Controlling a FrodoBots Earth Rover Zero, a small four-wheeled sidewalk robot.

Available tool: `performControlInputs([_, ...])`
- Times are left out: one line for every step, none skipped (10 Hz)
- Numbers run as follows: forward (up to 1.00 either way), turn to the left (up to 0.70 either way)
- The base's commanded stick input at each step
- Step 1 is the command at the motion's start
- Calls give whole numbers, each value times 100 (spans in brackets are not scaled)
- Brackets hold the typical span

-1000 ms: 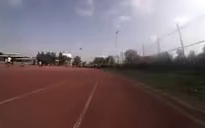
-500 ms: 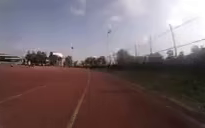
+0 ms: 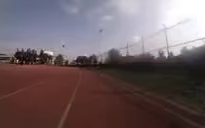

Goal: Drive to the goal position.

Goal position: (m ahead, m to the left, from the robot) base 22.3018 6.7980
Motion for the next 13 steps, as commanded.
performControlInputs([50,0])
performControlInputs([50,0])
performControlInputs([50,0])
performControlInputs([50,0])
performControlInputs([50,0])
performControlInputs([50,0])
performControlInputs([50,0])
performControlInputs([50,0])
performControlInputs([50,0])
performControlInputs([50,0])
performControlInputs([50,0])
performControlInputs([50,0])
performControlInputs([50,0])
